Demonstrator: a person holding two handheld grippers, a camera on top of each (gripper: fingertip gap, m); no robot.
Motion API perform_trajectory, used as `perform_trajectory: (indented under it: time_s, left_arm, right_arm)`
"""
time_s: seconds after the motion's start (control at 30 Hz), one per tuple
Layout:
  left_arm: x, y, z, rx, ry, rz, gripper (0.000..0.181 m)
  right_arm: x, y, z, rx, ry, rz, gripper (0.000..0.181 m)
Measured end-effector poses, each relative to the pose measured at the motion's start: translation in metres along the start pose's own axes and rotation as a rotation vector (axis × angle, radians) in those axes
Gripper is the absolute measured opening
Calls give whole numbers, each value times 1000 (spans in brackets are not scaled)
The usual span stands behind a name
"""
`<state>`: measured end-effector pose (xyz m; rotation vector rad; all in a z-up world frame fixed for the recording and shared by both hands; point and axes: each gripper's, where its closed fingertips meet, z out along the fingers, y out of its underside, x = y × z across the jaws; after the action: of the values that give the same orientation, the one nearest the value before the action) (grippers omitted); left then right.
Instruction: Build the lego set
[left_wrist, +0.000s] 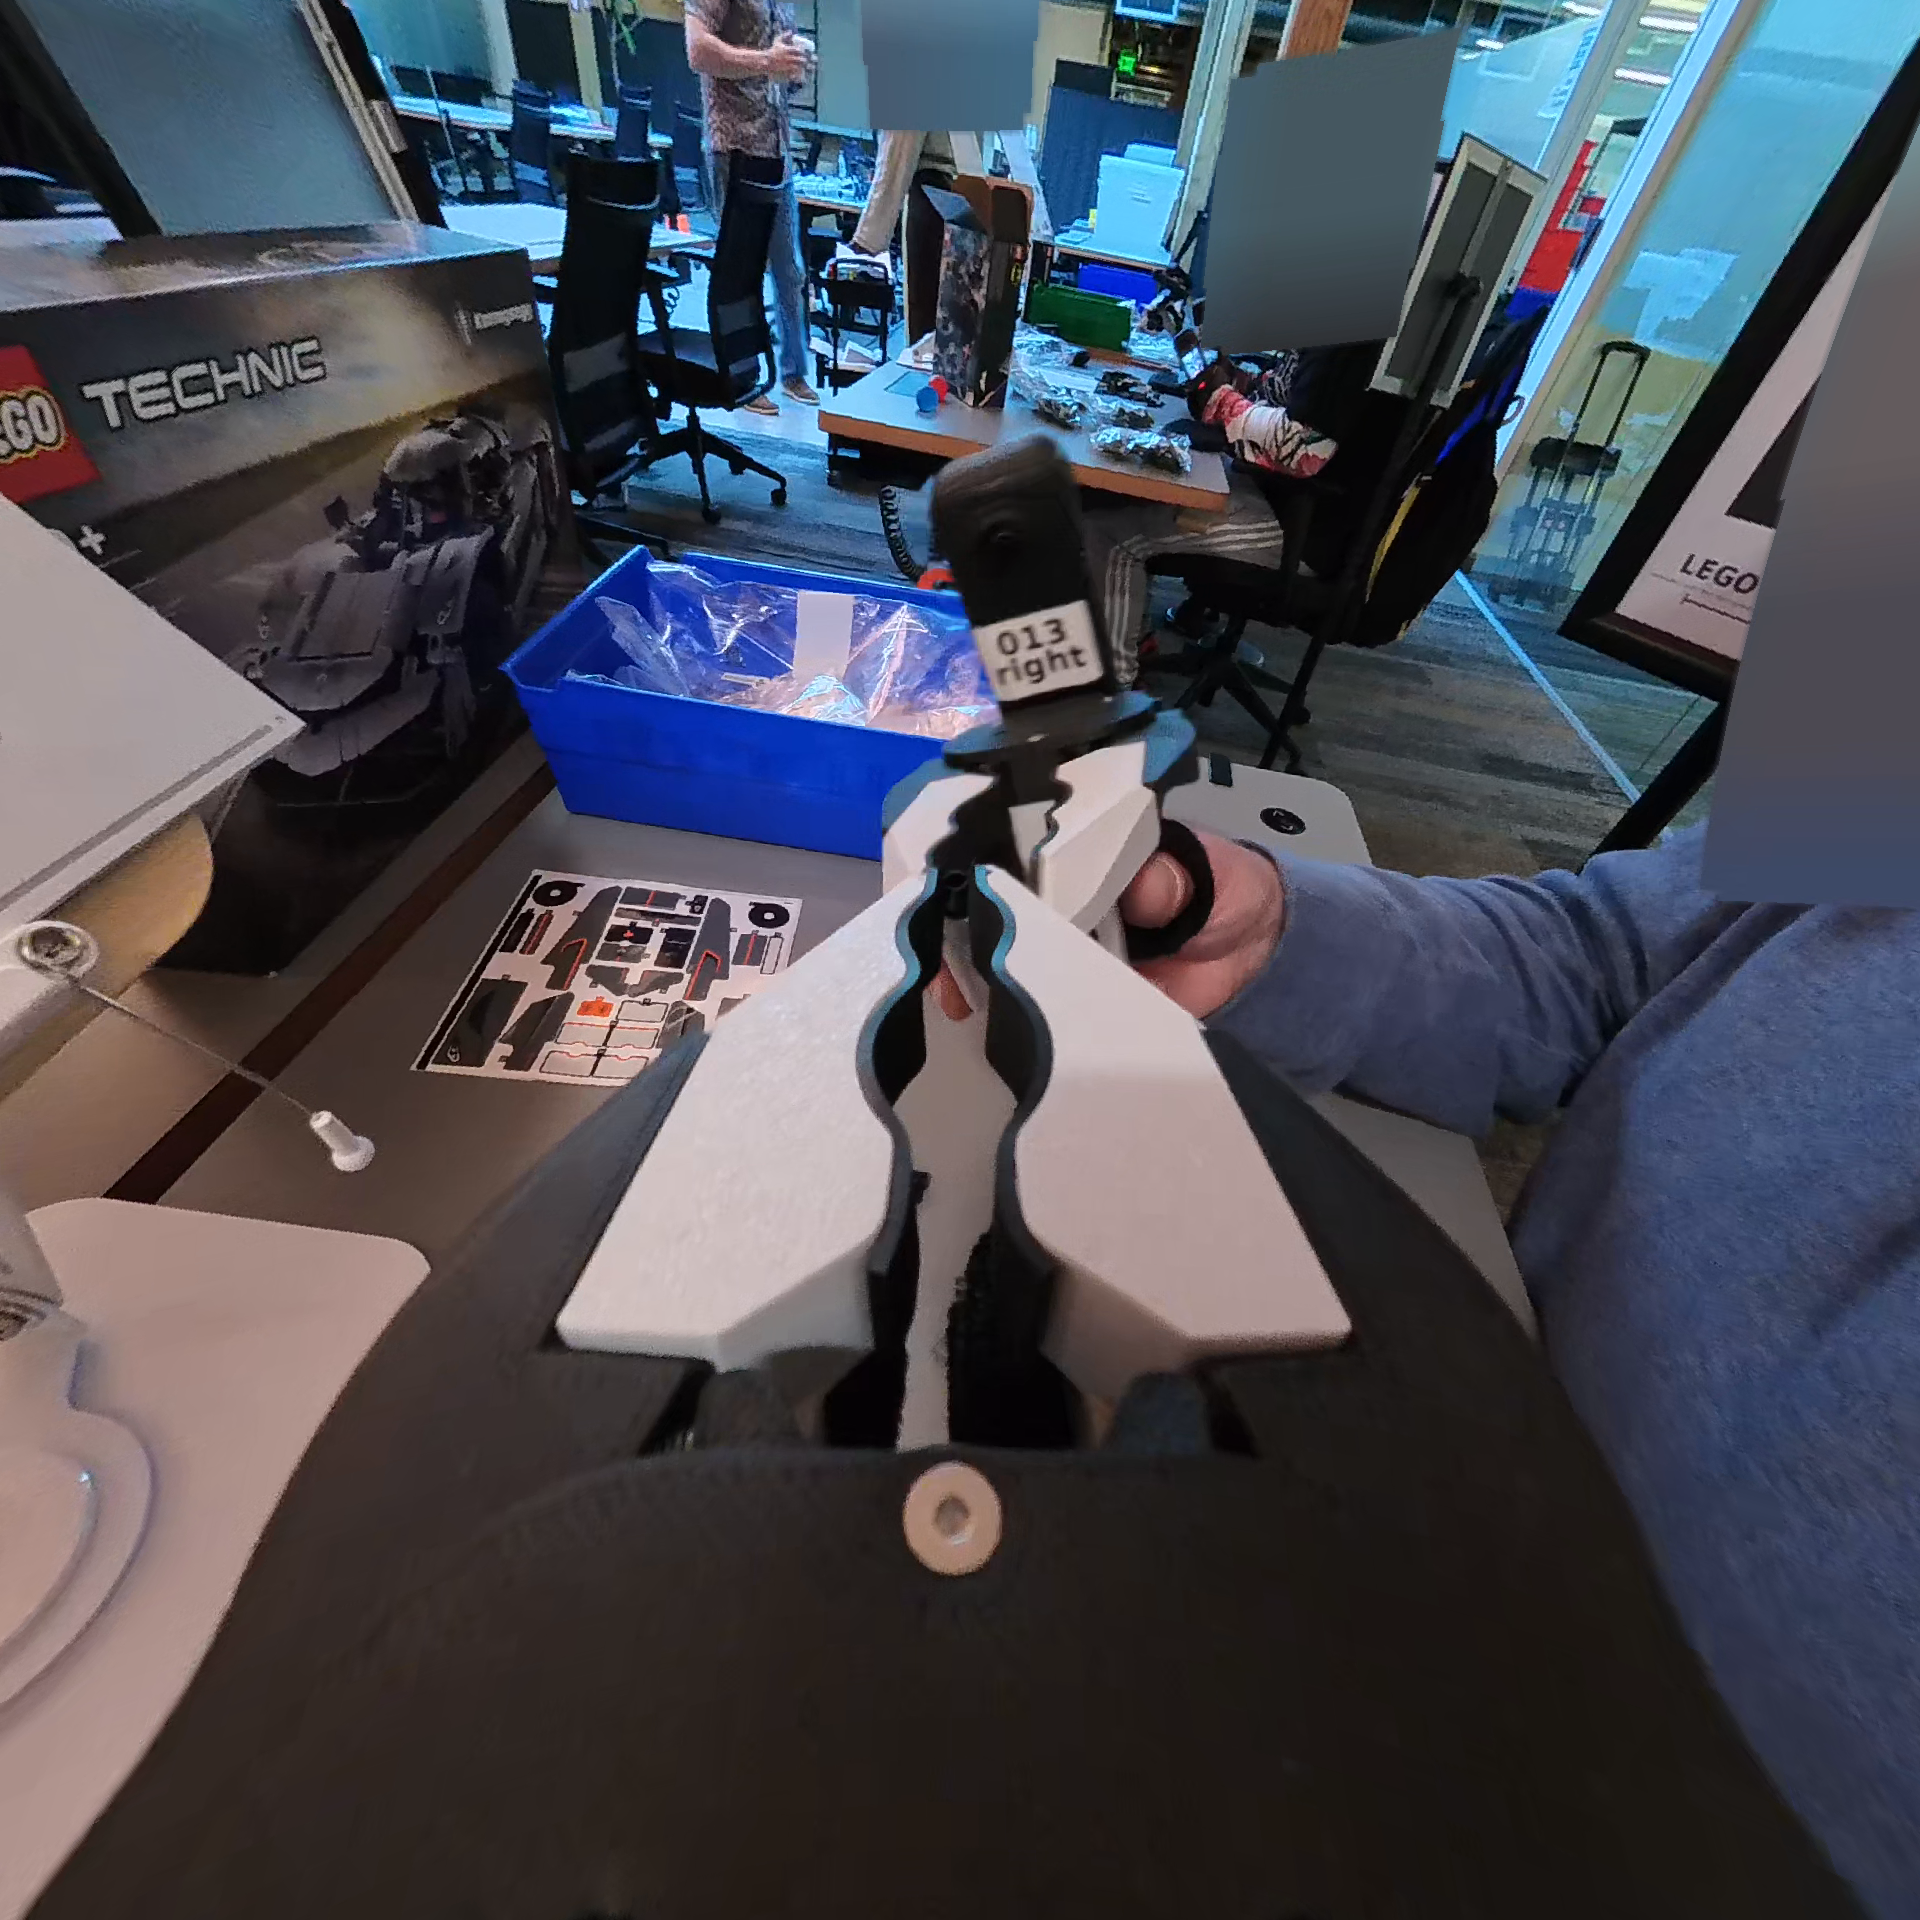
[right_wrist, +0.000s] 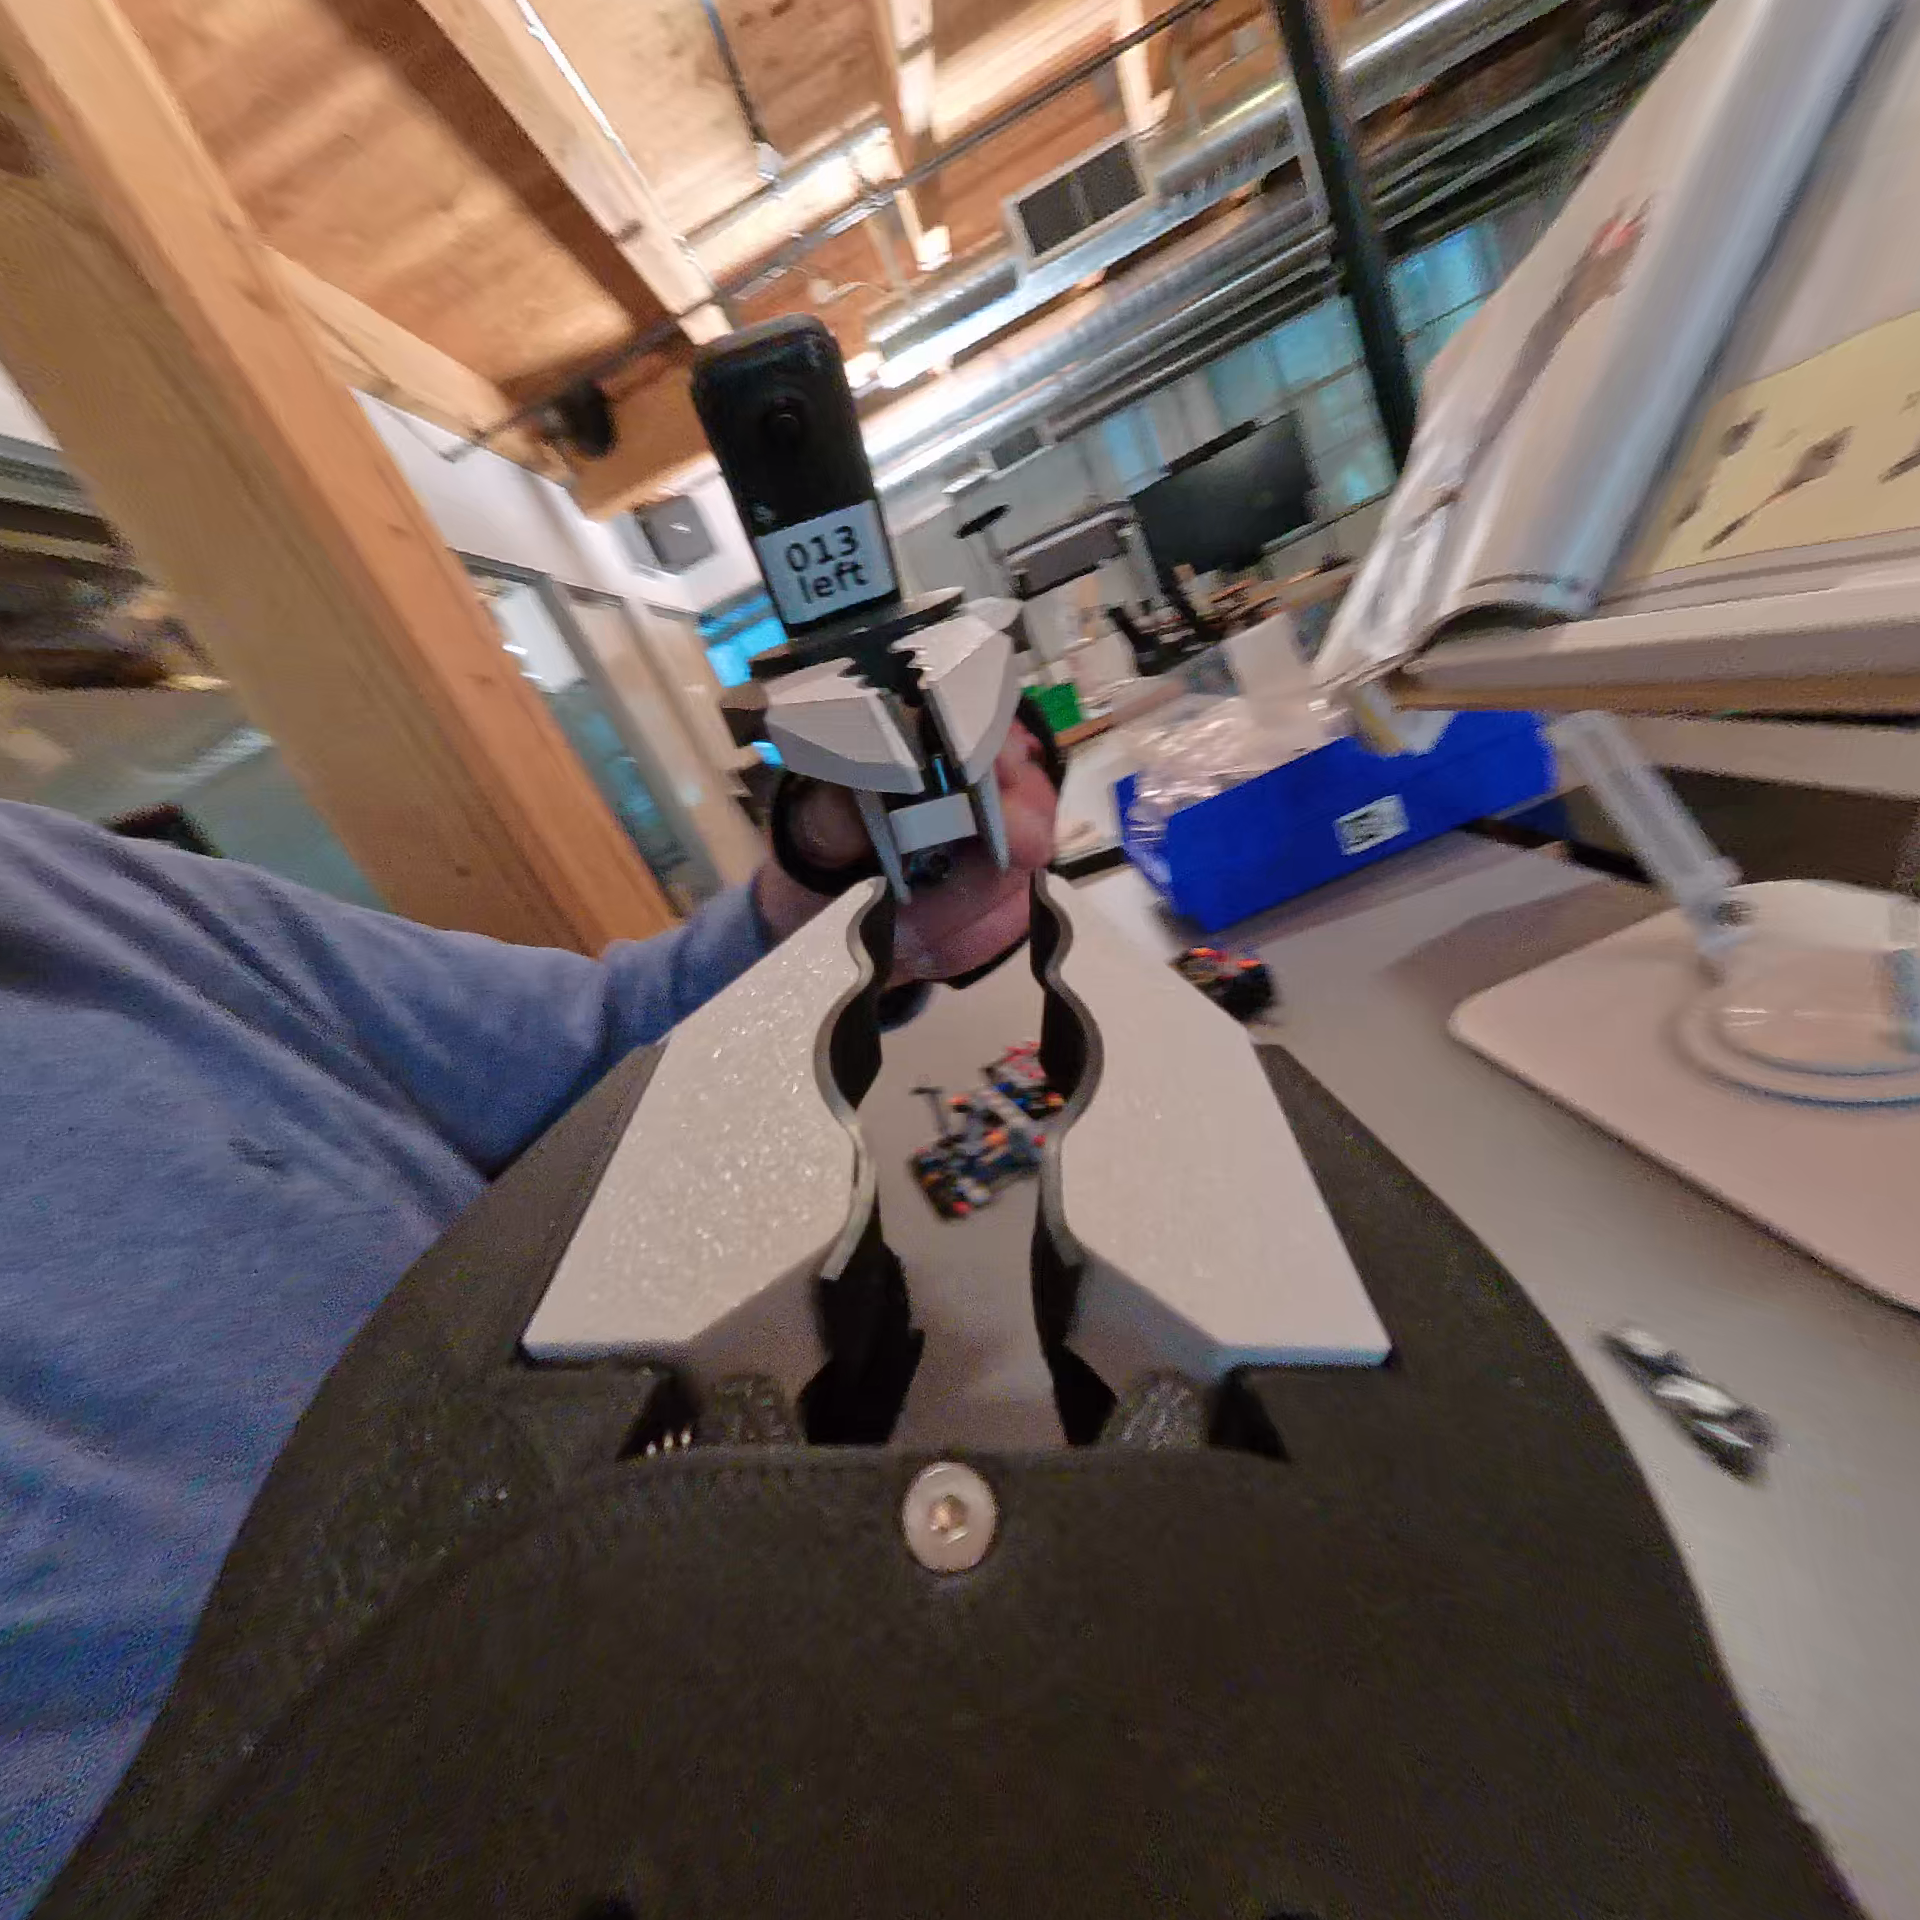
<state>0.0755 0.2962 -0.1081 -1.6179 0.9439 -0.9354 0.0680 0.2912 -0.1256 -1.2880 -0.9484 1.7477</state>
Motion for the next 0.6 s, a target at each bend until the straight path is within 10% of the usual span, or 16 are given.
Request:
perform_trajectory:
  time_s: [0.23,0.6]
  left_arm:
    - [-8,2,2,-7,-28,-40,2]
    - [5,-2,7,-38,66,-11,2]
  right_arm:
    - [3,-7,-1,-63,259,-360,21]
    - [-11,-4,-4,-39,67,-200,9]
